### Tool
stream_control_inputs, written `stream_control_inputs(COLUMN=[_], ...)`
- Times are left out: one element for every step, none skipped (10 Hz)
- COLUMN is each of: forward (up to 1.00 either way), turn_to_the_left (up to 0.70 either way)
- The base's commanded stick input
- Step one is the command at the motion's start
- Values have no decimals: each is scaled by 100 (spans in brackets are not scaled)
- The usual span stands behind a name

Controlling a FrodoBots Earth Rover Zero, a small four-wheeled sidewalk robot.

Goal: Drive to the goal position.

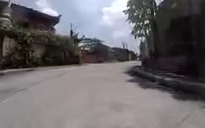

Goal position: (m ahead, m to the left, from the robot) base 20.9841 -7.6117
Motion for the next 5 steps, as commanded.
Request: stream_control_inputs(forward=[100, 100, 100, 100, 100], turn_to_the_left=[-1, -14, -24, -35, -40])
